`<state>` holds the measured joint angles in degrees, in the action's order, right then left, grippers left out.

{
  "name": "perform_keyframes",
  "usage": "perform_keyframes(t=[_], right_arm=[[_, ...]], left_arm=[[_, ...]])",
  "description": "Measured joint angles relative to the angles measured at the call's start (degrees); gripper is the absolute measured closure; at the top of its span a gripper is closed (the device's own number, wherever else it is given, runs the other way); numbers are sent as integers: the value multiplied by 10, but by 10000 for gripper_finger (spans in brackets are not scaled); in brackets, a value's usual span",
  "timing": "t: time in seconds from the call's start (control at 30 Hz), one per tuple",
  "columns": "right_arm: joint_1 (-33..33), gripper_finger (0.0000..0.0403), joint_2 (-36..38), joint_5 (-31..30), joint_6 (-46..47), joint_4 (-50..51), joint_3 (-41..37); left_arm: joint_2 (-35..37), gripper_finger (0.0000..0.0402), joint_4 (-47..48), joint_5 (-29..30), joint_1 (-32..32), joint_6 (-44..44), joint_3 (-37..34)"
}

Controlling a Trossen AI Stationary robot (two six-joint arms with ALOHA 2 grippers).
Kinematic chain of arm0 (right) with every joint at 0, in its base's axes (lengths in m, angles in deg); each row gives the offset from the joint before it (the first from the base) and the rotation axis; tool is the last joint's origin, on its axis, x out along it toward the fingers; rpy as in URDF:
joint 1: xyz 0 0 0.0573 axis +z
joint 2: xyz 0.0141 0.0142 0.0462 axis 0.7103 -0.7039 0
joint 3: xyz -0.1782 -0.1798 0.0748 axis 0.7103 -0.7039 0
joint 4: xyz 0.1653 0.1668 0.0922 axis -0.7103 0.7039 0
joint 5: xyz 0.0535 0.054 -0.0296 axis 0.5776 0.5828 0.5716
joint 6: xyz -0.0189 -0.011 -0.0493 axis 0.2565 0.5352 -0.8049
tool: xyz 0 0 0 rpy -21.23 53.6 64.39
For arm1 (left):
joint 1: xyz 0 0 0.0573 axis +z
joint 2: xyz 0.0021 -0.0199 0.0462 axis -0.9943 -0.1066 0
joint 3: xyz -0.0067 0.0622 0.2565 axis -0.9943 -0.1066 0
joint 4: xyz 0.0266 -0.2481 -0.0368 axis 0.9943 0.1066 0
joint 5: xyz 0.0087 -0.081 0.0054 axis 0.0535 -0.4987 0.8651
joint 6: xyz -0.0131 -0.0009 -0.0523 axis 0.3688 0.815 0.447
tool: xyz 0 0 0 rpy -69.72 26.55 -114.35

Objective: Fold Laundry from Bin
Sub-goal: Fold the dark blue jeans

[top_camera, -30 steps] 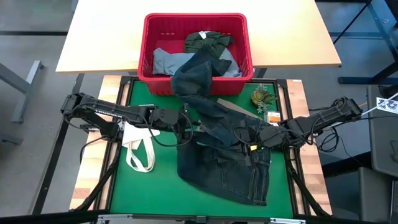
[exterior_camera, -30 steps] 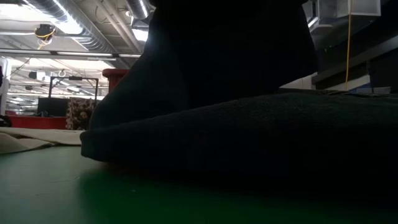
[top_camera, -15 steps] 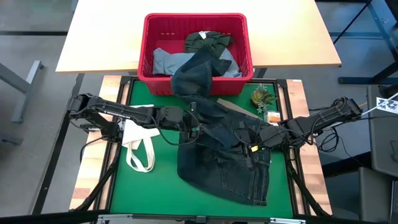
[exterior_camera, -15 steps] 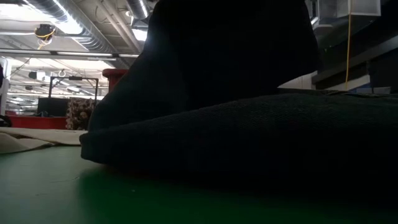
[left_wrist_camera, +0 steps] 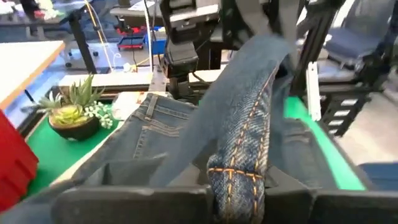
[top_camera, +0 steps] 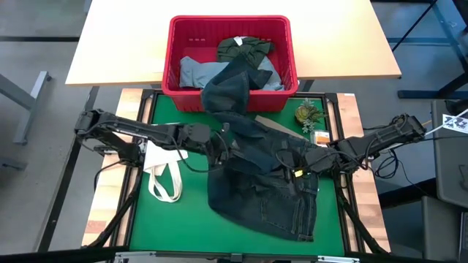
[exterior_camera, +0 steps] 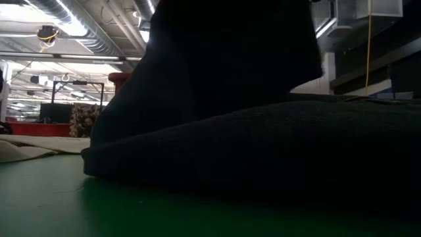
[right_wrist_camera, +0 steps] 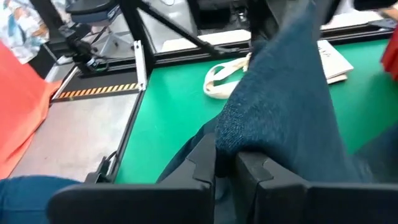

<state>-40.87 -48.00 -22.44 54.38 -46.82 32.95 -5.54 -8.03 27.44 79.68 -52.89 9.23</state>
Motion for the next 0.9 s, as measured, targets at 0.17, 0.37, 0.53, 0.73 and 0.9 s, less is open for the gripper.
perform_keyframes(t=[0.17, 0.37, 0.53, 0.73, 0.9], right_arm=[[0, 356, -3, -10, 1, -16, 0], [1, 343, -3, -7, -1, -73, 0], [1, 312, -3, 8, -30, -83, 0], [1, 250, -10, 41, -29, -30, 0], [1, 219, -46, 92, -28, 53, 0]], left_arm=[[64, 385, 130, 3, 0, 95, 7], [133, 386, 366, 98, -8, 247, 77], [160, 386, 548, 146, -11, 298, 189], [161, 386, 744, 174, -11, 372, 331], [161, 387, 861, 184, -11, 434, 395]])
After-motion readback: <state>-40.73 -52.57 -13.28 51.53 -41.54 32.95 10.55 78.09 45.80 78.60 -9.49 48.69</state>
